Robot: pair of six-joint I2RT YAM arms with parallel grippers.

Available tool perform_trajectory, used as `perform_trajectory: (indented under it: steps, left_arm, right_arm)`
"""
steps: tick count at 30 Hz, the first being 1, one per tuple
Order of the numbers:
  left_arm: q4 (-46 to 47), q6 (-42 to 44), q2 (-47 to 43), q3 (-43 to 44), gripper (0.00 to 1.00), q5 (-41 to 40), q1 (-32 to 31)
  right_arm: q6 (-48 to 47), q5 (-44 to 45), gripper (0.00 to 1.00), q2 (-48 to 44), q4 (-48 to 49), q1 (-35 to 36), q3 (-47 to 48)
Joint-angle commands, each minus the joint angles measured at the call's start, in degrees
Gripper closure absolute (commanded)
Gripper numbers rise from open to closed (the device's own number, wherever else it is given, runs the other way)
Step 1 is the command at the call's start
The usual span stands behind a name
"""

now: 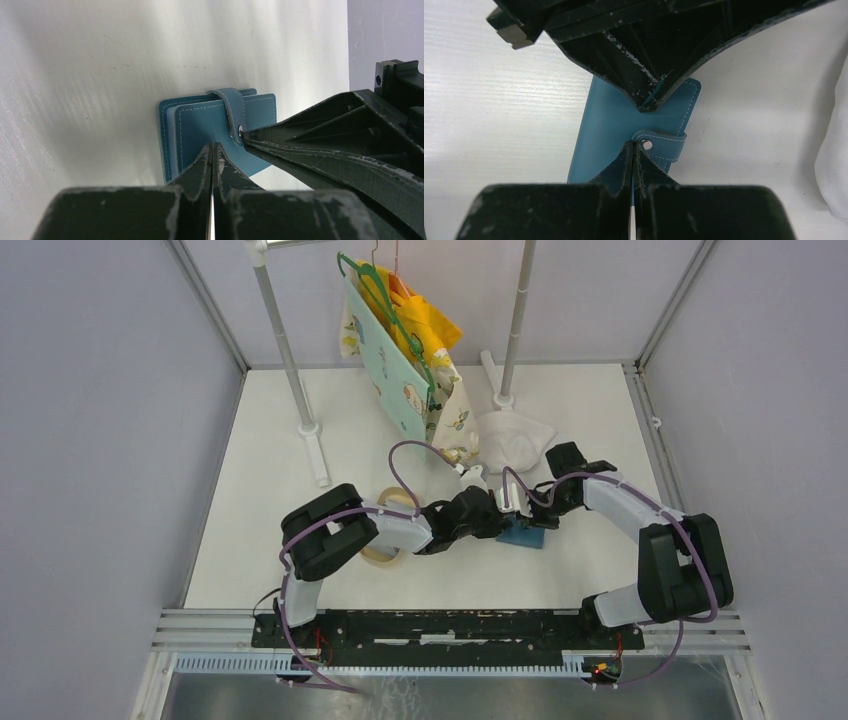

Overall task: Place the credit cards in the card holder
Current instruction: Close the card holder at the center of the board.

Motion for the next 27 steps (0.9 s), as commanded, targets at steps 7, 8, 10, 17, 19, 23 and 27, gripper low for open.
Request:
perform_trajectory:
  steps: [7,8,10,17,19,23,27]
  left_arm:
    - [-5.08,0.10,-0.66,-1.51,0.98,0.23,-0.24]
    - [-4.10,0.14,-1.00,-1.62,0.98,0.92,-0.23]
    - [-2.47,0.03,-1.82,-1.68,0.98,1.87,-0.25]
    - [3.01,-0.88,-3.03,-2.04,0.95,4.87,0.68]
    - [4.85,-1.05,-2.84,-1.99,0.94,5.85,0.91]
    - [9.10,-1.33,-2.02,-1.69,0.93,8.81,1.41]
    - [12.29,-1.81,-1.56,-1.85,0.90,10.07,1.86]
  right_arm:
    - [2.71,1.52,1.00,-0.32,0.47,1.42,-3.24]
    - [2.81,1.53,1.00,-0.32,0.43,1.42,-3.24]
    - [2.96,1.47,1.00,-0.36,0.49,1.37,-3.07]
    - [3.52,1.34,1.00,-0.67,0.84,1.36,-2.89]
    - [3.60,1.27,1.00,-0.61,0.93,1.42,-2.89]
    - [3.68,1.28,1.00,-0.66,0.98,1.34,-3.06]
    - [3.78,1.28,1.00,-0.85,1.10,1.37,-3.15]
